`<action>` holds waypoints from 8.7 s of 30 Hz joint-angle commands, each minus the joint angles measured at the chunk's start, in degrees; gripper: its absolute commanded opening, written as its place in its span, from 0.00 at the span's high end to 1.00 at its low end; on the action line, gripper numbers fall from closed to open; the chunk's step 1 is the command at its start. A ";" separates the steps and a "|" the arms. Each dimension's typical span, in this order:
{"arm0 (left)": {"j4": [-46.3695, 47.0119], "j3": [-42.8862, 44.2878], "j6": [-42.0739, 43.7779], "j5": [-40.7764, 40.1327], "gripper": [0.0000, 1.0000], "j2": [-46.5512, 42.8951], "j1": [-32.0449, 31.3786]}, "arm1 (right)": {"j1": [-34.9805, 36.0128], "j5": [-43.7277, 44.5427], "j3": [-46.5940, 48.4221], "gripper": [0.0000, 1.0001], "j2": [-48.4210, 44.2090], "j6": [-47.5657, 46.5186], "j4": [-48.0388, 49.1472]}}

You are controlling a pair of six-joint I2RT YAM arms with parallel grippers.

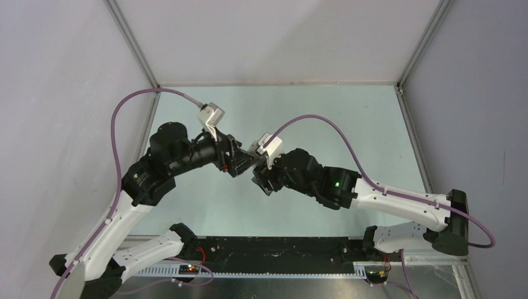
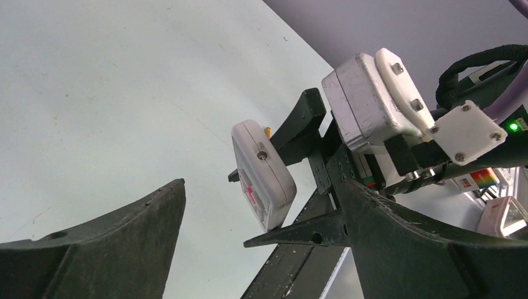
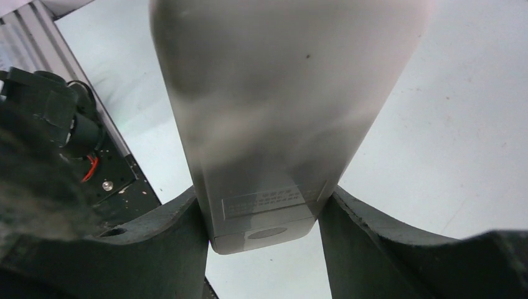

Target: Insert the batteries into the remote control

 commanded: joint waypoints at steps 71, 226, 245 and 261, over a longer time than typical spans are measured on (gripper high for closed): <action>13.84 8.81 -35.47 17.86 1.00 10.31 14.24 | -10.62 -1.20 -8.94 0.06 -17.74 56.67 17.32; 21.51 -20.46 -8.85 12.92 1.00 8.18 23.21 | -35.45 -17.23 -11.31 0.85 21.65 53.04 4.40; 21.51 -22.14 -5.59 24.09 1.00 -1.46 23.22 | -22.20 -12.18 -11.35 0.34 1.15 32.89 3.42; 21.51 -17.40 -0.91 49.69 1.00 -4.89 20.31 | -18.16 -43.85 -13.68 0.27 -11.06 20.07 20.22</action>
